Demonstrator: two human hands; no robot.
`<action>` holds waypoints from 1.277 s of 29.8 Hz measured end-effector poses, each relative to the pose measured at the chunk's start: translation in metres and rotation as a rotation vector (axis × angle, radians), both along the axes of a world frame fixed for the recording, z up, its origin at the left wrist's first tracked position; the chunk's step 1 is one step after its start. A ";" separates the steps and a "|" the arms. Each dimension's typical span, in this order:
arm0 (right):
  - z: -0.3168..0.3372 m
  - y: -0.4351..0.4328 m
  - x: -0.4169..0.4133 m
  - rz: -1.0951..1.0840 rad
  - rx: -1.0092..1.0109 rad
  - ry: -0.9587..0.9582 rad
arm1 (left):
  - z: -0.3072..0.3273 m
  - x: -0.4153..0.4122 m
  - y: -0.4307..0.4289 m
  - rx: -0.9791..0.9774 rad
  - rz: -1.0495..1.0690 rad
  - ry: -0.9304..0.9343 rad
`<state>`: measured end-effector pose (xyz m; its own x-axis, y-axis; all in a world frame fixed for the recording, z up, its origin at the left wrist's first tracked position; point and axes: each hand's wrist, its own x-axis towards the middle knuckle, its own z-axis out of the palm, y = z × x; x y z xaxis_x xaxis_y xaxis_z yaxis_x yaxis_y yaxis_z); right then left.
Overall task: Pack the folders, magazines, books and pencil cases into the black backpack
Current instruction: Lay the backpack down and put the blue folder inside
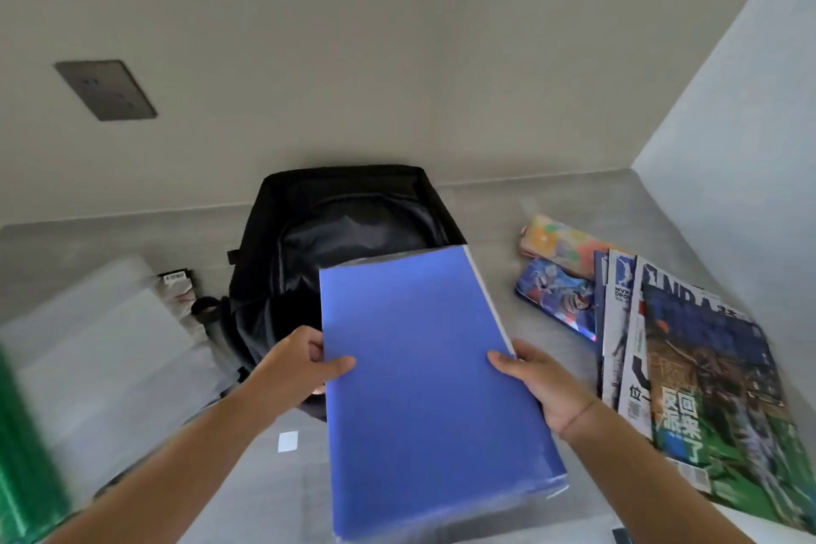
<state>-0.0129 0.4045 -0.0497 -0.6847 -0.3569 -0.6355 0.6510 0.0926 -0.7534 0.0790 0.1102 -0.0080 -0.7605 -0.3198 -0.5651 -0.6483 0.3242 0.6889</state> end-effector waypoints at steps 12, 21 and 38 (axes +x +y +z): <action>-0.034 0.011 0.012 0.182 0.349 0.084 | -0.076 -0.078 -0.071 -1.099 -0.768 0.115; -0.043 0.016 0.011 0.280 0.364 0.014 | -0.096 -0.117 -0.076 -1.225 -0.983 0.134; -0.038 -0.007 0.003 0.410 0.190 -0.047 | -0.073 -0.158 -0.095 -0.401 -0.455 0.197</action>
<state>-0.0103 0.3973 -0.0879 -0.4801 -0.4667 -0.7428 0.5648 0.4835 -0.6688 -0.0788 0.0151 -0.0807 -0.9475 -0.0983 -0.3043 -0.2588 0.7948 0.5489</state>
